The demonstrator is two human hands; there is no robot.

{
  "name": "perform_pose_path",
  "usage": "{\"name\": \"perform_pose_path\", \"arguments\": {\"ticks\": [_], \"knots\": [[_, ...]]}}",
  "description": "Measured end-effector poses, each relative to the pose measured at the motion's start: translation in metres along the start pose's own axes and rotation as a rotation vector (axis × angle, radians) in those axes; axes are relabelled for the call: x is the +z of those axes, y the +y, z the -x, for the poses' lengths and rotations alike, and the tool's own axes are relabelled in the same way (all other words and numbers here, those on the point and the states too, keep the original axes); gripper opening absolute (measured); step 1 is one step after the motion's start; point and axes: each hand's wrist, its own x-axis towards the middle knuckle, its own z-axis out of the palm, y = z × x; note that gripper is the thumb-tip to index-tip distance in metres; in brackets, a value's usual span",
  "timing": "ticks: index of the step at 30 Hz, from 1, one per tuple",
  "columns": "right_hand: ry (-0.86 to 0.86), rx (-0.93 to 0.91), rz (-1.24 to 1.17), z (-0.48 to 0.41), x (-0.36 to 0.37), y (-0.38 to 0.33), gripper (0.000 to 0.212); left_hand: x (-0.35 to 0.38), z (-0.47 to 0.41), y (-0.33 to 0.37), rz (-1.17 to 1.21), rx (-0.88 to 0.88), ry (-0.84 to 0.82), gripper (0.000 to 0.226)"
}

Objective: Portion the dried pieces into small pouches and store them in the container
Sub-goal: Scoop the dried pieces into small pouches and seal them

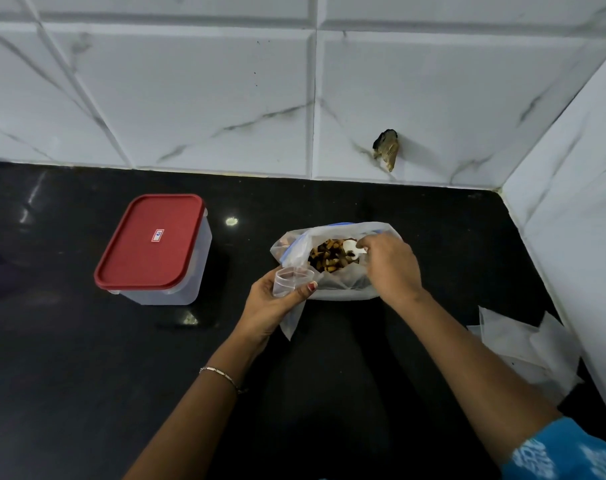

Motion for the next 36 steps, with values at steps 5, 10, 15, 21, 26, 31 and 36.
{"name": "perform_pose_path", "arguments": {"ticks": [5,10,15,21,26,31,36], "knots": [[0.022,-0.016,-0.01,0.003,0.007,-0.004,0.03,0.001,0.0,-0.001,0.013,-0.005,0.003,0.035],[-0.211,0.205,-0.289,-0.005,0.022,-0.015,0.026,0.001,-0.002,-0.001,0.005,-0.016,-0.025,0.039],[-0.236,0.324,-0.442,-0.004,0.023,-0.024,0.025,-0.001,-0.002,-0.002,0.005,-0.028,-0.055,0.043],[-0.292,0.461,-0.64,-0.005,0.02,-0.023,0.021,0.001,-0.002,-0.001,0.001,-0.036,-0.09,0.039],[-0.314,0.649,-0.817,-0.005,0.02,-0.025,0.025,0.004,0.0,0.001,0.009,-0.044,-0.141,0.043],[-0.374,0.752,-0.942,-0.005,0.015,-0.027,0.024,0.001,0.002,0.001,0.028,-0.034,-0.099,0.04],[-0.395,0.79,-1.042,-0.002,0.007,-0.028,0.023,-0.005,0.007,0.005,0.072,0.009,0.007,0.038]]}}
